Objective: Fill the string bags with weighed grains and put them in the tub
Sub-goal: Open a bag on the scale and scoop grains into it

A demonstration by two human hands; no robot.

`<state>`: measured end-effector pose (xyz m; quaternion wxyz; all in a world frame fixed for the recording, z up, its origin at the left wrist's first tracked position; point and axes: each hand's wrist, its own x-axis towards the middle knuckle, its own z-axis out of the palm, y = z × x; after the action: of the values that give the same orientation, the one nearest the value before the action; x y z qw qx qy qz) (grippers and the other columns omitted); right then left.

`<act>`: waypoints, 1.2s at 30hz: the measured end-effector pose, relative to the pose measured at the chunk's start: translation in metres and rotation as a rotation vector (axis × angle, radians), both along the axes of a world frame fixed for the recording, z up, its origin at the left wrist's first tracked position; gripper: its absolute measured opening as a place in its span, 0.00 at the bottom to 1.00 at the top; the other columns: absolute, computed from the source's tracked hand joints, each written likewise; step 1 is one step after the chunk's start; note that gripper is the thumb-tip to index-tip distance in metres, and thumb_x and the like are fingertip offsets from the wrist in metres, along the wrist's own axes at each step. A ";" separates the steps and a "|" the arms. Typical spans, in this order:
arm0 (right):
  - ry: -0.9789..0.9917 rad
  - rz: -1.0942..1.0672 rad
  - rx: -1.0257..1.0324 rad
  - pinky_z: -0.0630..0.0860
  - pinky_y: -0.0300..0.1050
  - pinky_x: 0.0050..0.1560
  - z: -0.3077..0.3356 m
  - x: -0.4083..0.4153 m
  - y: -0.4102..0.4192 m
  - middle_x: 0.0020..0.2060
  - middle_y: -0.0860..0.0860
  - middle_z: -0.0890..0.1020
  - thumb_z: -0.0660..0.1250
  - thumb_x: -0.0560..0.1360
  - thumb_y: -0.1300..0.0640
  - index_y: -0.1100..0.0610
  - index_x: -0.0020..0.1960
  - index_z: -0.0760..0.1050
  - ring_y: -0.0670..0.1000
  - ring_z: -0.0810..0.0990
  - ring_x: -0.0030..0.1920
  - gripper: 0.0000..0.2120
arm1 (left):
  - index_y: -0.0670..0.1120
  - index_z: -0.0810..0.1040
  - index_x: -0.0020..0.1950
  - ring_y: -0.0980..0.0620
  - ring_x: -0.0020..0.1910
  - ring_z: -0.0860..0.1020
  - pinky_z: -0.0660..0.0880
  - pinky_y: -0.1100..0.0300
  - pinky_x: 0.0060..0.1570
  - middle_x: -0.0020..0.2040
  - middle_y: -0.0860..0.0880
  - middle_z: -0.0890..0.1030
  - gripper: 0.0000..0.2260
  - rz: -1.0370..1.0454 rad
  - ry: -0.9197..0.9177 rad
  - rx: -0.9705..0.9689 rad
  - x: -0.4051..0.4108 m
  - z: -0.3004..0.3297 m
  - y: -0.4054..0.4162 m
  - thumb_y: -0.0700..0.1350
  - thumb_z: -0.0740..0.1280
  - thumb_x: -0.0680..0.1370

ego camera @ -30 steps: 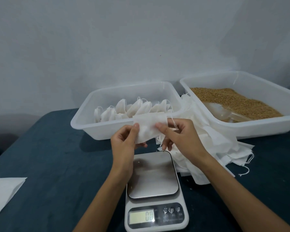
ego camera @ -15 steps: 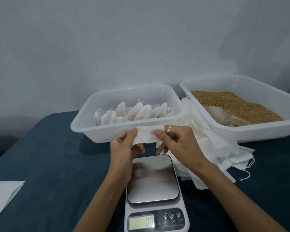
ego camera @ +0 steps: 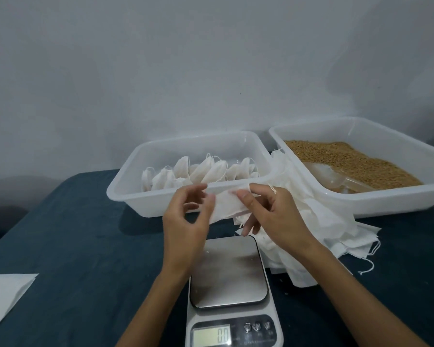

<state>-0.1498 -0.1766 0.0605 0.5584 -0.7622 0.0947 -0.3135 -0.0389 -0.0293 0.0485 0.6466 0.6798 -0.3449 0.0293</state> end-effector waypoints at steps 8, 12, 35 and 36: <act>0.252 0.268 -0.045 0.71 0.38 0.24 0.039 -0.022 0.013 0.32 0.45 0.82 0.54 0.72 0.22 0.54 0.50 0.83 0.59 0.84 0.27 0.37 | 0.49 0.74 0.72 0.52 0.61 0.80 0.77 0.52 0.61 0.62 0.52 0.82 0.27 -0.303 -0.165 0.286 -0.015 -0.002 0.006 0.35 0.75 0.75; 0.408 0.385 -0.129 0.73 0.38 0.26 0.059 -0.029 0.011 0.47 0.45 0.87 0.48 0.67 0.17 0.56 0.54 0.85 0.59 0.85 0.30 0.48 | 0.48 0.78 0.62 0.53 0.53 0.80 0.76 0.59 0.52 0.55 0.53 0.82 0.18 -0.293 -0.185 0.272 -0.020 -0.005 0.009 0.37 0.75 0.75; 0.890 0.507 -0.418 0.78 0.40 0.30 0.132 -0.014 0.017 0.53 0.47 0.86 0.46 0.66 0.17 0.47 0.56 0.83 0.59 0.87 0.36 0.45 | 0.55 0.80 0.55 0.56 0.51 0.84 0.80 0.61 0.50 0.50 0.54 0.85 0.12 -0.496 0.194 0.088 -0.034 -0.008 0.008 0.46 0.77 0.74; 0.826 0.458 -0.398 0.77 0.39 0.28 0.138 -0.016 0.010 0.51 0.48 0.87 0.45 0.66 0.16 0.47 0.55 0.84 0.60 0.87 0.35 0.45 | 0.53 0.79 0.52 0.55 0.48 0.84 0.81 0.59 0.49 0.48 0.53 0.85 0.12 -0.490 0.202 0.075 -0.034 -0.008 0.008 0.45 0.78 0.73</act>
<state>-0.1660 -0.1671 0.1984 0.3728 -0.9153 0.0764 0.1321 -0.0726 -0.0216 0.0406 0.6399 0.5989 -0.4338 -0.2090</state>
